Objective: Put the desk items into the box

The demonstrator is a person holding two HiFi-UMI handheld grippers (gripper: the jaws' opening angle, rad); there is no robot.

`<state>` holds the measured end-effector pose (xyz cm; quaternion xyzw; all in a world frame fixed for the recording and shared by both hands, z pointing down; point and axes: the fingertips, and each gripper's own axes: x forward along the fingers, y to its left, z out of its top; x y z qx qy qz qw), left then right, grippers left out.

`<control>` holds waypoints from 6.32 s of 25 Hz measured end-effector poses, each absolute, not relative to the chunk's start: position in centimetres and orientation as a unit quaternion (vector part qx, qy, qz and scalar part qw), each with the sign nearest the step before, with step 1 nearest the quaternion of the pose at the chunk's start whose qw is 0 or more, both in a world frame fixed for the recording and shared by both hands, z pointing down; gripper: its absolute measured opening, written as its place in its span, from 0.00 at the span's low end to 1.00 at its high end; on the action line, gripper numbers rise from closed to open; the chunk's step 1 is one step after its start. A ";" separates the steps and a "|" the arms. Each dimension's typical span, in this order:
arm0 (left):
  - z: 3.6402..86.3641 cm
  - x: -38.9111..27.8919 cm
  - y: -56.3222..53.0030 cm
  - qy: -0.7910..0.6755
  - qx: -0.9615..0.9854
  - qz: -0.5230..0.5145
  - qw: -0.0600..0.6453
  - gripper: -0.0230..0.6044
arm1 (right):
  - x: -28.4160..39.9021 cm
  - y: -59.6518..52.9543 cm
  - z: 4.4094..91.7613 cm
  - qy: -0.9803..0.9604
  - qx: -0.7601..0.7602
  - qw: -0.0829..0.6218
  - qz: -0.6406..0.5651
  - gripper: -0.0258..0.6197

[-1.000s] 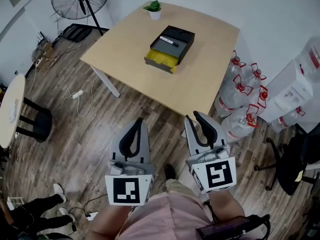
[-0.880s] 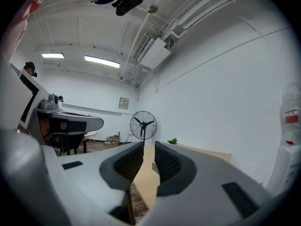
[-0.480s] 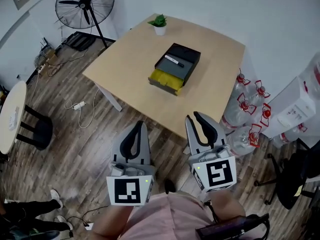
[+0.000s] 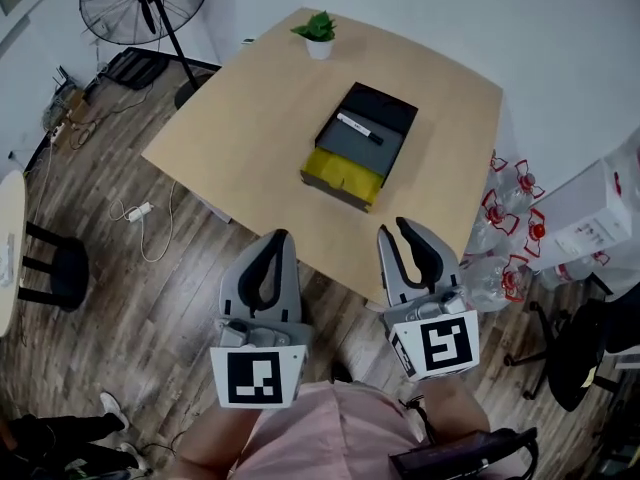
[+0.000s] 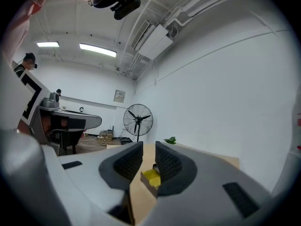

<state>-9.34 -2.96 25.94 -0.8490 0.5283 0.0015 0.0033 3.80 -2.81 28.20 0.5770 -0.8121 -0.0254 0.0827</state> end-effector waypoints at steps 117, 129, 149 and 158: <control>30.7 -6.3 -26.3 0.426 -0.903 -0.051 -0.009 0.05 | 4.4 -22.6 38.7 -0.820 0.481 0.306 0.037 0.14; 37.3 -5.8 -27.6 0.428 -0.896 -0.110 -0.047 0.05 | 4.6 -22.5 46.9 -0.829 0.436 0.336 0.100 0.14; 41.2 -5.3 -29.6 0.429 -0.889 -0.137 -0.082 0.05 | 3.9 -23.5 52.3 -0.828 0.389 0.373 0.152 0.18; 38.5 -6.3 -29.2 0.435 -0.890 -0.118 -0.072 0.05 | 3.3 -24.3 48.5 -0.833 0.413 0.347 0.127 0.17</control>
